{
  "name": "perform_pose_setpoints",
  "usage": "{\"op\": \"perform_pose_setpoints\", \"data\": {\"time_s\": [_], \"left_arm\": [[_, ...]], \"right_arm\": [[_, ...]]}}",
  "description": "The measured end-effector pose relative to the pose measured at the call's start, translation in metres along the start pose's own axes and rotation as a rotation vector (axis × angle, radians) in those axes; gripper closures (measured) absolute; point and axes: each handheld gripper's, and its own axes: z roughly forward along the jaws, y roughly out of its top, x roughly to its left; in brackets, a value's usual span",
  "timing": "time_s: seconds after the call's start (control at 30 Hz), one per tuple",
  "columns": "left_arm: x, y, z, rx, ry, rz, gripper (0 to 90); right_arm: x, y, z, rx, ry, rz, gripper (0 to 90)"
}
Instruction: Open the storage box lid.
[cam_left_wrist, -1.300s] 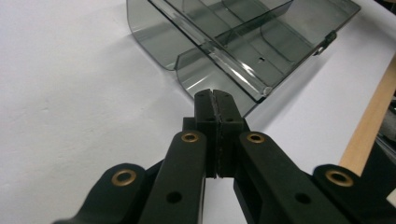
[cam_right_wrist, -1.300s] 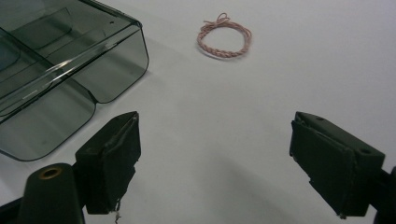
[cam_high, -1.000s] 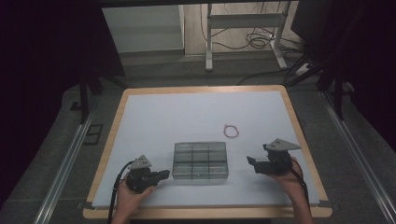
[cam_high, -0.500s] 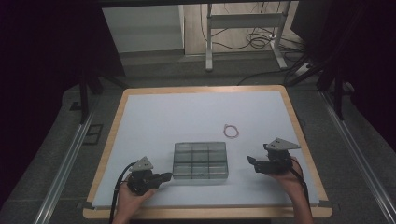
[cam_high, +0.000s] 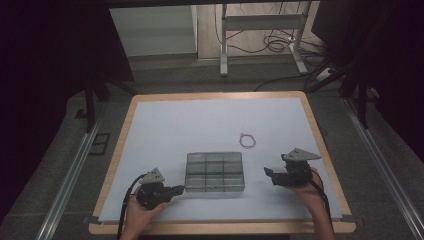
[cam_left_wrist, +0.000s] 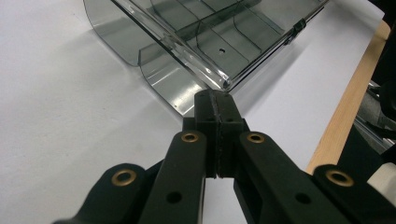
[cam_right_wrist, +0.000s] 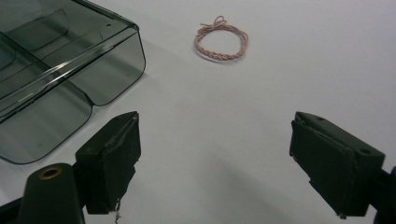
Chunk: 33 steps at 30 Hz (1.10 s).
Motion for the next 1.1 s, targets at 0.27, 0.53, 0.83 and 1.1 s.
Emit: {"op": "perform_pose_setpoints", "data": {"time_s": [0.27, 0.53, 0.83, 1.1], "left_arm": [[-0.0008, 0.0004, -0.0001, -0.002, 0.003, 0.002, 90.0], [-0.0022, 0.0013, -0.0006, -0.013, 0.003, 0.003, 90.0], [-0.0033, 0.0023, -0.0006, -0.026, -0.003, 0.004, 90.0], [-0.0049, 0.0047, -0.0011, -0.042, 0.003, 0.012, 90.0]], "right_arm": [[-0.0004, -0.0007, 0.0008, 0.001, 0.0, 0.004, 15.8], [-0.0002, -0.0008, 0.0014, 0.005, 0.0, 0.001, 15.7], [-0.0001, -0.0007, 0.0009, 0.002, -0.001, 0.001, 15.7], [-0.0001, -0.0007, 0.0005, 0.0, 0.0, 0.002, 15.7]]}}
